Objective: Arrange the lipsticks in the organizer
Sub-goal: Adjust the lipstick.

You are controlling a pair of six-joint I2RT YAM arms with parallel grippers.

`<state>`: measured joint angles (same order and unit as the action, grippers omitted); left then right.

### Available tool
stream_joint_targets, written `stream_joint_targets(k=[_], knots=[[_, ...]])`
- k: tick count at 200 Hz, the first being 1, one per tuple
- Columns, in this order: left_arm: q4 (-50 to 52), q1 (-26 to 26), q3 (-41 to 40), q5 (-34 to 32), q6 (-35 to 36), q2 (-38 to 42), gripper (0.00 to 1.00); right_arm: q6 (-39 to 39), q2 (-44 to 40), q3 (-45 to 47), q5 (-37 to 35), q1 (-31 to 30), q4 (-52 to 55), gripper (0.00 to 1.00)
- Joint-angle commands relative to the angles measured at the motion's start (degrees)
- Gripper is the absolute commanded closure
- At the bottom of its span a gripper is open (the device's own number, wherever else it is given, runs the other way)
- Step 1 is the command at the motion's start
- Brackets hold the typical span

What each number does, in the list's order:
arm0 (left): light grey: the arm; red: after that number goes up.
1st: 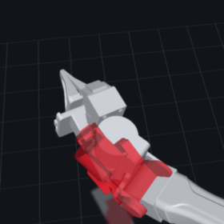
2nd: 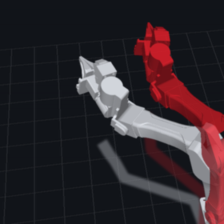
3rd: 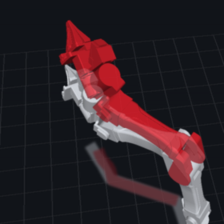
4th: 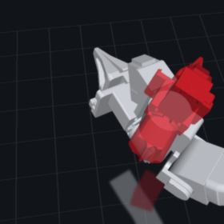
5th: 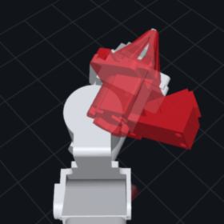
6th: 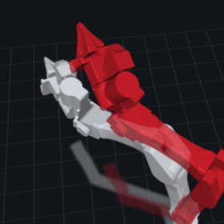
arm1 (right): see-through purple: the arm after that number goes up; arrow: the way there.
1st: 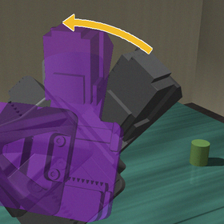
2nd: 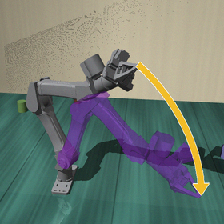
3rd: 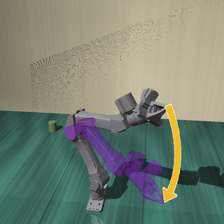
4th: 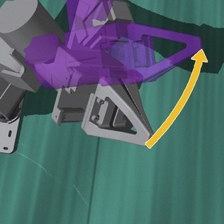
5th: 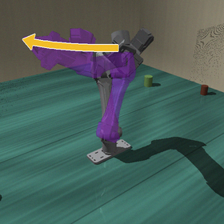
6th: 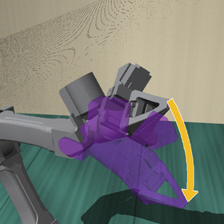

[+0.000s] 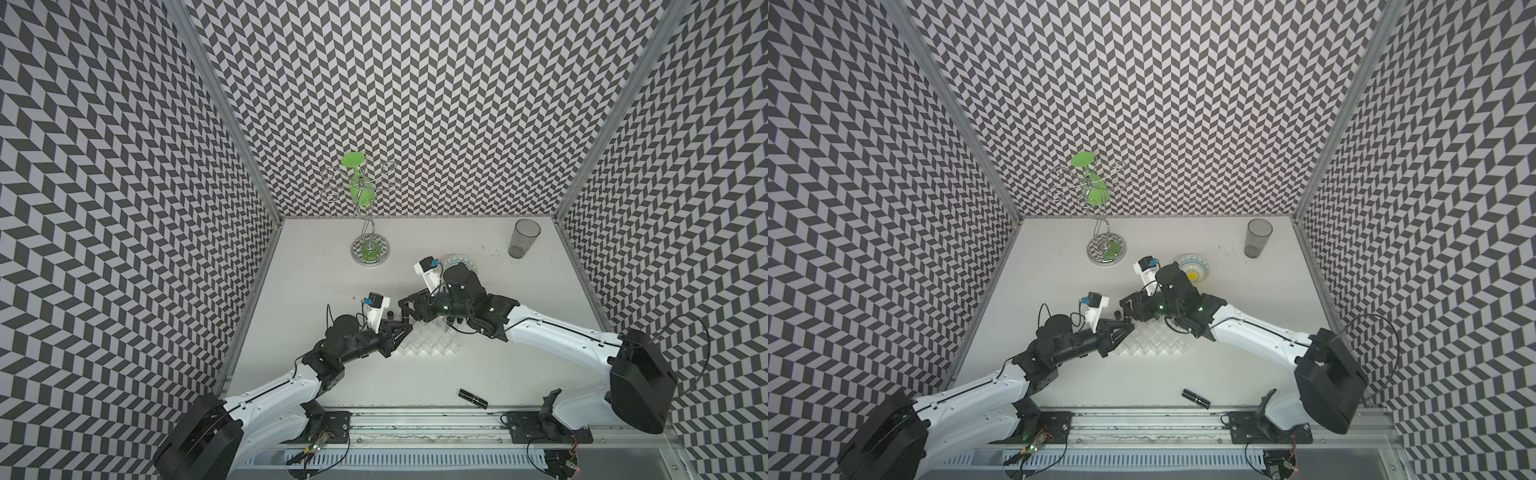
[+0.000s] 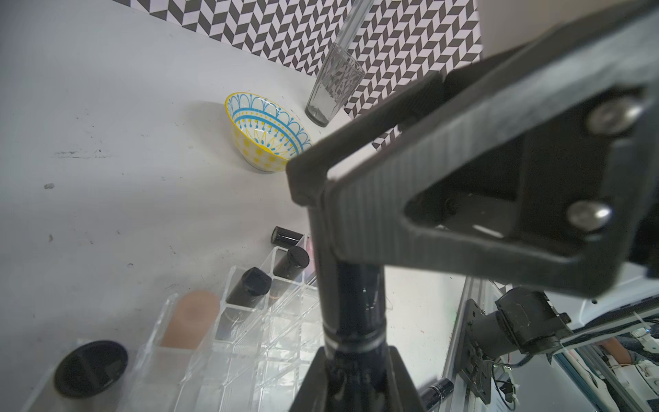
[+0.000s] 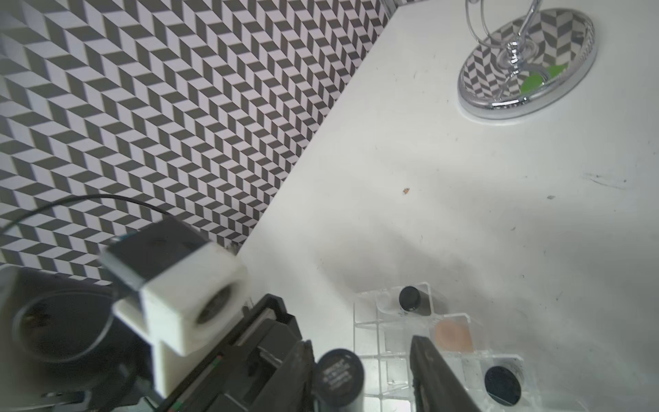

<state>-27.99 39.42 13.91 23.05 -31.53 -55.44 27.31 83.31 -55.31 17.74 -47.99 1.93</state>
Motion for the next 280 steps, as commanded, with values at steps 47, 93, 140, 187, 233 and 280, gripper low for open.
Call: stream_joint_targets(k=[47,93,140,187,233,280], knots=[[1.19,0.92,1.29,-1.33,1.25,0.29,0.97,-0.60,2.46,-1.42,2.39,-0.34,-0.44,0.78],[-0.45,0.92,0.44,-3.36,0.20,2.35,0.72,-0.14,0.00,1.80,0.17,0.19,-5.15,0.86],[-17.11,0.47,-7.56,-5.35,-11.40,8.39,0.14,3.84,-8.22,10.76,-1.17,3.04,-21.71,0.88],[-33.43,0.40,-7.08,-4.09,-21.33,3.56,0.17,7.31,-11.28,13.09,1.09,3.33,-36.82,0.88],[-59.23,-0.97,-8.46,-0.37,-28.54,-7.67,0.29,12.03,-8.39,12.49,9.26,4.13,-45.66,0.88],[-74.20,-0.98,-11.07,-3.76,-30.34,-12.78,0.42,12.49,-10.15,13.82,8.62,4.30,-46.59,0.88]])
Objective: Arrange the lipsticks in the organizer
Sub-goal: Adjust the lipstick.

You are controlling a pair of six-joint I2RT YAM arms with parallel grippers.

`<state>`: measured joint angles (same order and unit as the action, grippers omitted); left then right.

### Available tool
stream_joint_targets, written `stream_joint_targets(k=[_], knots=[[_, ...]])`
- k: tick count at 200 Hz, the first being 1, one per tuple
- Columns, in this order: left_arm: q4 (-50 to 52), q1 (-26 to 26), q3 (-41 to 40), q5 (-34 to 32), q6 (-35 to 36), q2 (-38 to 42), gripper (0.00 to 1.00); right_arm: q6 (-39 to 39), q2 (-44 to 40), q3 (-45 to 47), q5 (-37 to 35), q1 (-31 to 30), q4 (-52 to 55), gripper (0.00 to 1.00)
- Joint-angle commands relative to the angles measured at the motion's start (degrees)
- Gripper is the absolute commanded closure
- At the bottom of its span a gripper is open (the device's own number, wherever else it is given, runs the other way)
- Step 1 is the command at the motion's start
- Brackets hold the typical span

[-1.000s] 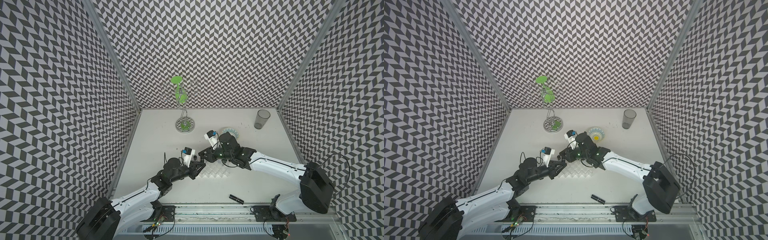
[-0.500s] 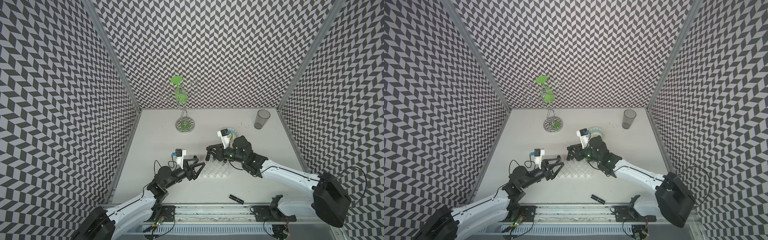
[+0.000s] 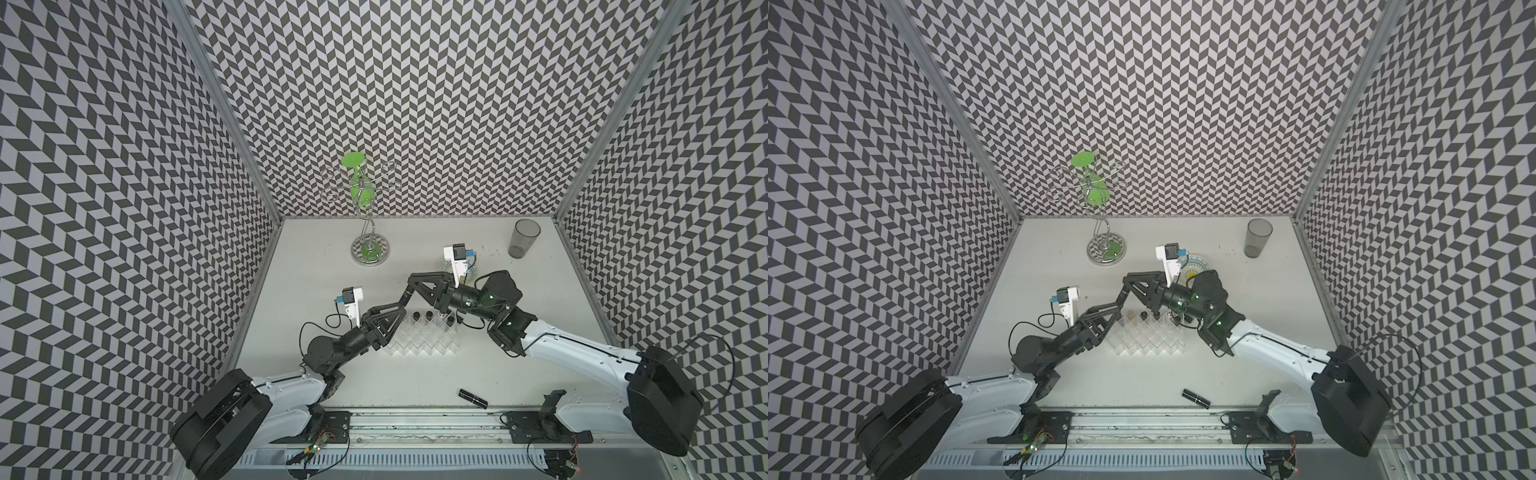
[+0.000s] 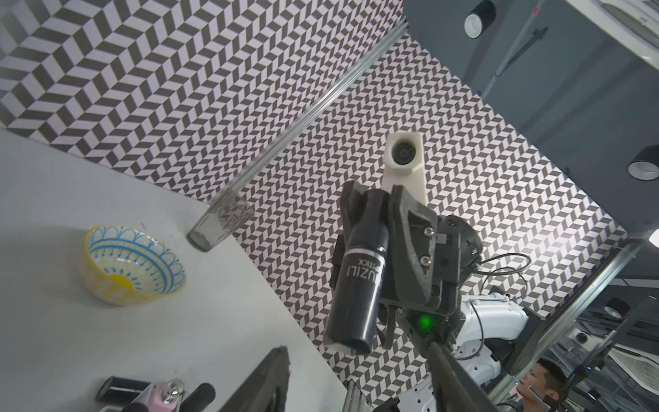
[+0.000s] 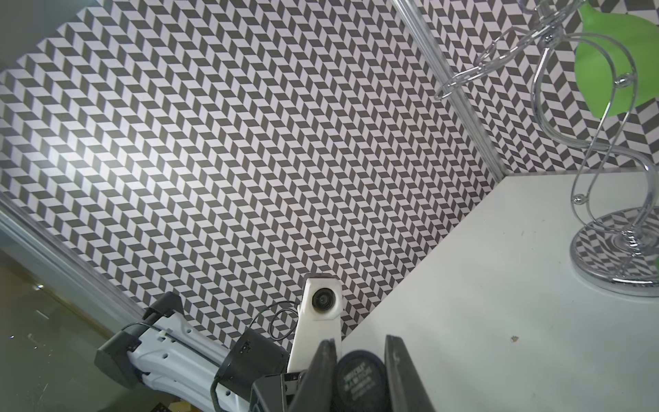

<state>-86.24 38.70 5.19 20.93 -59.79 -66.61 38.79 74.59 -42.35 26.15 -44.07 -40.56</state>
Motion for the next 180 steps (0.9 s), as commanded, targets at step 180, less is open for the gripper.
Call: stream_joint_targets(k=[180], knots=[[-15.12,1.29,0.34,-0.92,0.09,-1.79,0.51,1.84,2.48,-1.07,5.99,1.72,-7.20,0.88]])
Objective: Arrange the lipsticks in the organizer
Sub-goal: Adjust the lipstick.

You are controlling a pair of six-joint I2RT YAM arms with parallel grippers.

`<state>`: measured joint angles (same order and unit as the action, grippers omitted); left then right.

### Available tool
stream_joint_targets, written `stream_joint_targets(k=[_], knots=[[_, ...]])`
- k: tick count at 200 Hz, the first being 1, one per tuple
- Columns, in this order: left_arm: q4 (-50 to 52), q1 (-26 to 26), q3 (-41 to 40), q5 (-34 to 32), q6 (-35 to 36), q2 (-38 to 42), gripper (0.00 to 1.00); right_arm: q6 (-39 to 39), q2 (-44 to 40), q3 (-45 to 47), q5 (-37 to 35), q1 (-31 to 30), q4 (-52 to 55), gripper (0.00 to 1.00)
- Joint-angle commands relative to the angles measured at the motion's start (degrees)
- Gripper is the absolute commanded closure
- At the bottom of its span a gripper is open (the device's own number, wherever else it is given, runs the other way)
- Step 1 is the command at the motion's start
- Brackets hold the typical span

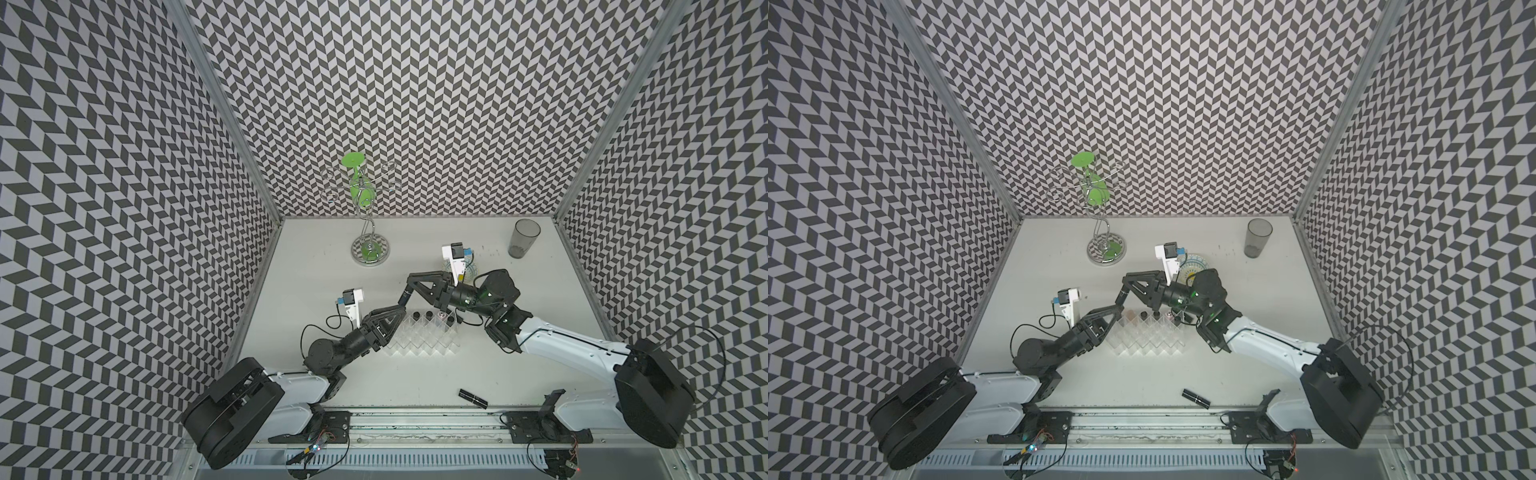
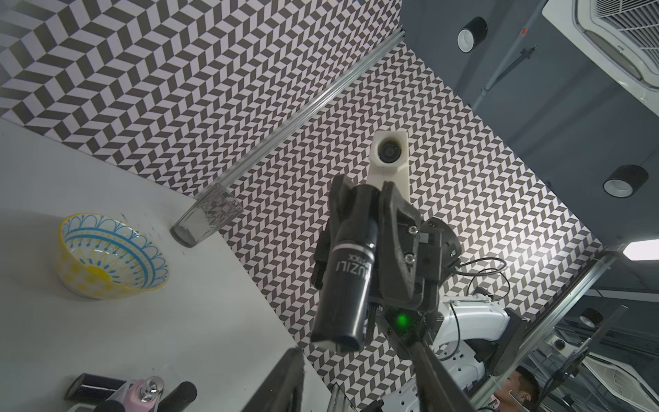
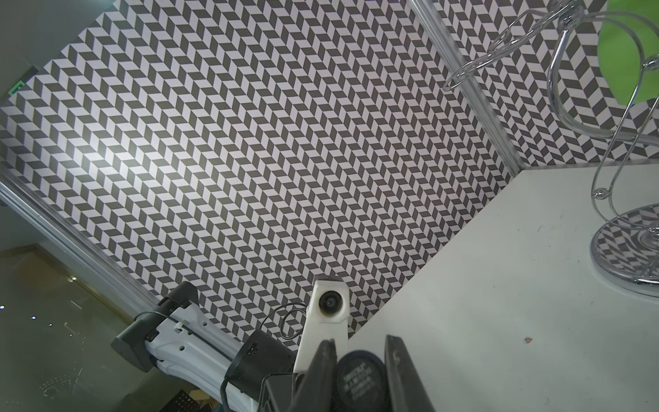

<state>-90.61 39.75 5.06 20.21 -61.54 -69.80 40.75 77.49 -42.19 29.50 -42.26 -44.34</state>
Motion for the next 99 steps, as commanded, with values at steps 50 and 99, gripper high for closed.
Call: stream_joint_targets(k=[50,99], knots=[[-9.90,0.14,1.56,0.59,1.73,1.36,0.59,1.90,1.18,-0.52,4.97,-0.41,-6.65,0.87],[-10.31,0.32,1.87,-0.57,1.96,0.15,0.52,1.45,0.46,1.41,4.40,-0.99,-6.13,0.87]])
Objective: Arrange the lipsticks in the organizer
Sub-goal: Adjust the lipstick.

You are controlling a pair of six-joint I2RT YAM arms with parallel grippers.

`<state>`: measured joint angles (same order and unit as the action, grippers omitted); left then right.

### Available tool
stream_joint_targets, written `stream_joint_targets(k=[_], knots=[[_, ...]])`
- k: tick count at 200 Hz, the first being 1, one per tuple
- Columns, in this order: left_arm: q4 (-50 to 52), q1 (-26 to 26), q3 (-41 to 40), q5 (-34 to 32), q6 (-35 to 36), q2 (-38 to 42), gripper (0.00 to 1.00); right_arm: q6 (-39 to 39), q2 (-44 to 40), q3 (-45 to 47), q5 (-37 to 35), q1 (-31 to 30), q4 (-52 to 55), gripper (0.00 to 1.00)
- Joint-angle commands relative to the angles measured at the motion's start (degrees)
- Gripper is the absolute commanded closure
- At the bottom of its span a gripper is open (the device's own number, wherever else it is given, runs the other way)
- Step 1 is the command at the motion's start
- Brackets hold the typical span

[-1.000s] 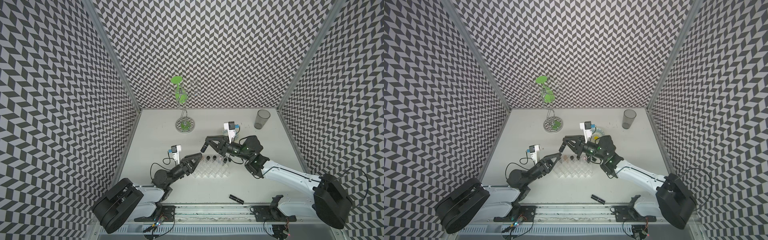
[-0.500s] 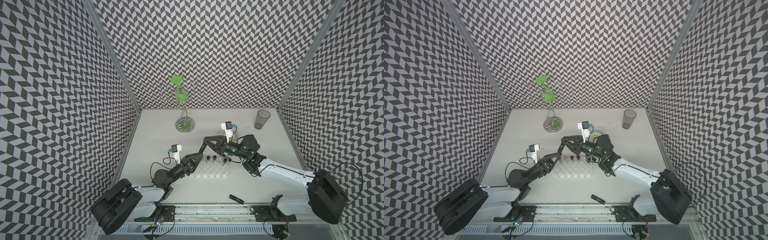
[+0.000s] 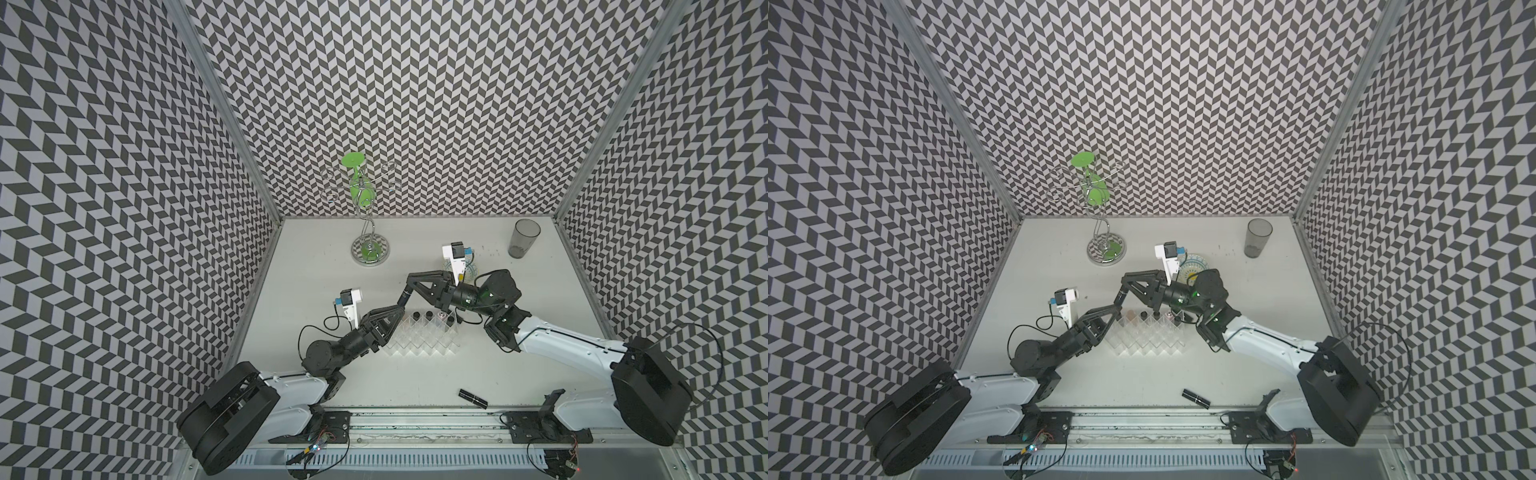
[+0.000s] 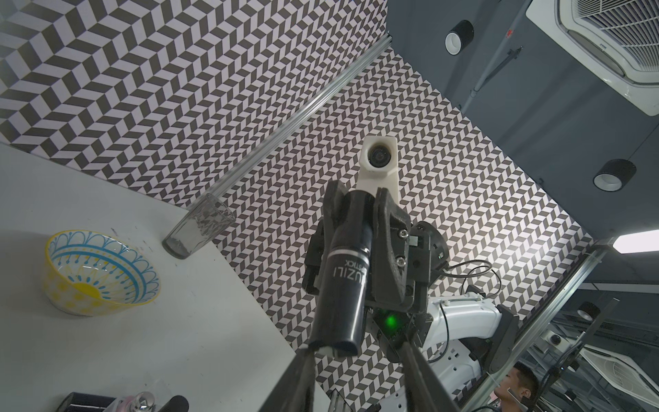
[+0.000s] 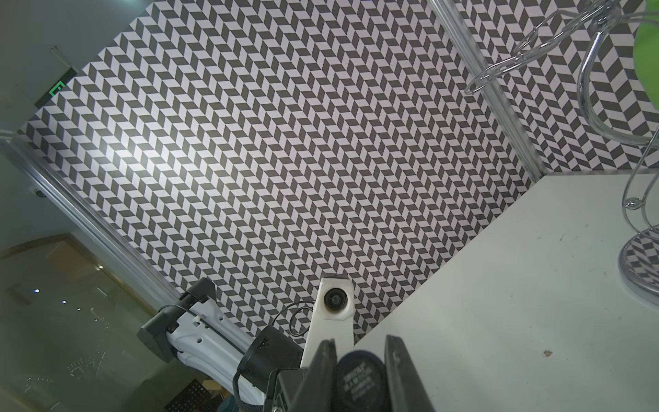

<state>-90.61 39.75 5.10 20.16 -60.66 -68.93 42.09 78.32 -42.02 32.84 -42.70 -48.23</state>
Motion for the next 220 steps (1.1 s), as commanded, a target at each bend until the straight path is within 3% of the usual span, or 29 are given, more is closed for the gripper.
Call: stream_joint_targets(k=[1,61,129,171,194,220], knots=[[-10.43,0.33,1.88,-0.45,0.99,-0.84,0.52,0.11,-0.32,1.24,1.16,-0.59,-2.23,0.87],[-15.24,0.46,2.67,1.08,-0.97,-5.49,0.56,-0.03,-0.40,2.03,1.60,-0.55,-2.15,0.86],[-10.50,2.26,1.14,-2.59,3.15,0.77,0.60,0.02,0.07,2.81,1.21,-0.54,-2.97,0.85],[-6.91,2.47,1.71,-2.01,3.88,2.99,0.66,-0.40,-0.14,2.78,1.07,-0.54,-2.55,0.84],[-8.31,2.44,0.87,-2.83,3.88,2.94,0.77,-0.29,0.14,3.05,1.17,-0.54,-2.83,0.84],[-7.04,2.49,1.75,-2.29,4.38,2.83,0.78,0.09,0.42,3.67,1.39,-0.54,-3.70,0.82]])
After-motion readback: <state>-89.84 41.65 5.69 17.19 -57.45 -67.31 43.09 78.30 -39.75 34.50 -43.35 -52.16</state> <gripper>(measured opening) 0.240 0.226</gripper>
